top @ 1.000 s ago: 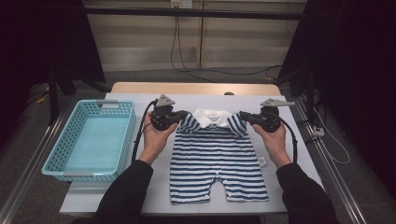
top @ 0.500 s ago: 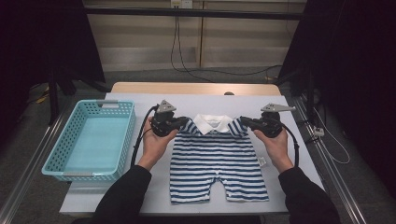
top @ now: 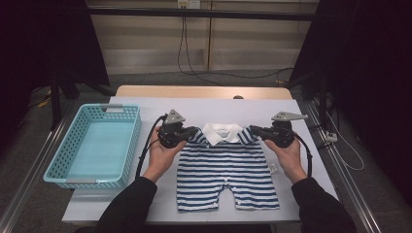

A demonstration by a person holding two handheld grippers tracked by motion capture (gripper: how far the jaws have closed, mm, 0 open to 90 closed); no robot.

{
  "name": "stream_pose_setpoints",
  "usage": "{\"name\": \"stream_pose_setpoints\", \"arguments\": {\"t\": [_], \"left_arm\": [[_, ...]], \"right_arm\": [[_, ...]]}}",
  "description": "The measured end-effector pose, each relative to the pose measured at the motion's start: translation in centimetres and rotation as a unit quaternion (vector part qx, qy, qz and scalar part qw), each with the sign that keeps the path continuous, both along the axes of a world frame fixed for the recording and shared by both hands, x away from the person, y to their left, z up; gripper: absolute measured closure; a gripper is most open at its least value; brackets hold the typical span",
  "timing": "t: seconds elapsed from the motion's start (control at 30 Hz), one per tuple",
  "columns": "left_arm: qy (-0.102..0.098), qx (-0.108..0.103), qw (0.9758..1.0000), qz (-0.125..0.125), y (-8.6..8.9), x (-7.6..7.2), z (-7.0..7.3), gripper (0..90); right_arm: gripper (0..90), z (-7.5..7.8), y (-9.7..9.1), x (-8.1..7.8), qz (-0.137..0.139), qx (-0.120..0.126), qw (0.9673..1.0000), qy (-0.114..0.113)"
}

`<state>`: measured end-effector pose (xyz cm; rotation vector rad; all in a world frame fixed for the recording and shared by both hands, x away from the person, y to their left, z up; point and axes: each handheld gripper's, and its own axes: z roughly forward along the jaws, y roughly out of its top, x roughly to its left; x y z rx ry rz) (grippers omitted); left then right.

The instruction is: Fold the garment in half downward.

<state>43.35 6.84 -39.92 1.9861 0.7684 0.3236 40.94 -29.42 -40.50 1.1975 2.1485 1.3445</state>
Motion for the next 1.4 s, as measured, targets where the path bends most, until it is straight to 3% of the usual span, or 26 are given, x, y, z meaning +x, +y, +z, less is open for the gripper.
{"name": "stream_pose_setpoints", "arguments": {"t": [0.67,0.77,1.03,1.4], "left_arm": [[0.012,0.010,0.9998,-0.012,0.1,-0.9,-0.7,86.1],[0.010,0.020,0.9996,-0.017,0.0,-1.0,-0.9,86.1],[0.017,0.009,0.9996,-0.018,0.1,-1.3,-1.0,86.2],[0.019,0.020,0.9992,-0.031,0.0,-2.1,-1.3,86.3]], "right_arm": [[88.0,-0.3,-0.1,-0.8,0.007,-0.001,1.0000,0.004],[88.0,-0.4,-0.1,-0.9,0.009,-0.002,0.9999,0.005],[88.1,-0.5,0.0,-1.3,0.013,-0.003,0.9999,0.006],[88.3,-0.7,-0.3,-2.2,0.024,-0.007,0.9997,0.007]]}}
